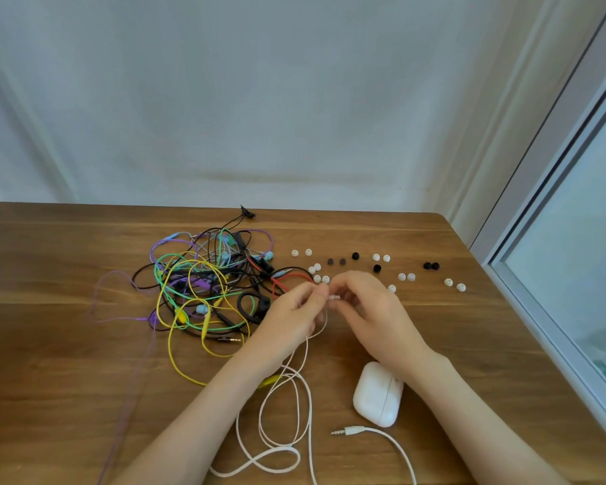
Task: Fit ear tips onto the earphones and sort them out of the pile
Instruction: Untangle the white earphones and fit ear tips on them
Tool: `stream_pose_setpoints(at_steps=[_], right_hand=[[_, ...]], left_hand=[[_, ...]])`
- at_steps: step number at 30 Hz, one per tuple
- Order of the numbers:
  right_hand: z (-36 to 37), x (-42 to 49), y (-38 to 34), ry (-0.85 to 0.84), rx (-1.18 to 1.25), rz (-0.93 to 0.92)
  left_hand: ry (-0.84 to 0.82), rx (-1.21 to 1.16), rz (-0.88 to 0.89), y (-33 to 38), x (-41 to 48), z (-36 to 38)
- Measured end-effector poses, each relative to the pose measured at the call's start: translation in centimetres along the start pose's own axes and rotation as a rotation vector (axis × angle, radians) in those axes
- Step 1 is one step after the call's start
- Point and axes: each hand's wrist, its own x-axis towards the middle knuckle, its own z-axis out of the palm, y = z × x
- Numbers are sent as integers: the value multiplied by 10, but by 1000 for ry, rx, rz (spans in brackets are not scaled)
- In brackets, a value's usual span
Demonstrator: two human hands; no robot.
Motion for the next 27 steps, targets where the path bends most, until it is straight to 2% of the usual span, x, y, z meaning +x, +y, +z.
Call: stream_pose_setpoints(at_steps=[3,5,9,11,13,22,27], right_hand=[[-6,3,4,-67,85,8],[-14,6,9,-64,111,92],[-23,5,36,122,-249,325],[-23,3,46,57,-376,424],[-22,2,49,-7,-372,507],[-23,6,47,74,-382,669],[-24,4,47,84,-434,690]], left_hand=[[-56,-3,22,1,-2,1],[-40,-61,30,2,-2,0],[-14,-135,-10,6,-2,1],[-28,-164,-29,6,-3,2],[-49,-161,-43,7,-5,2],[-51,-349,-130,8,-4,2],[-47,-395,-161,5,0,2]])
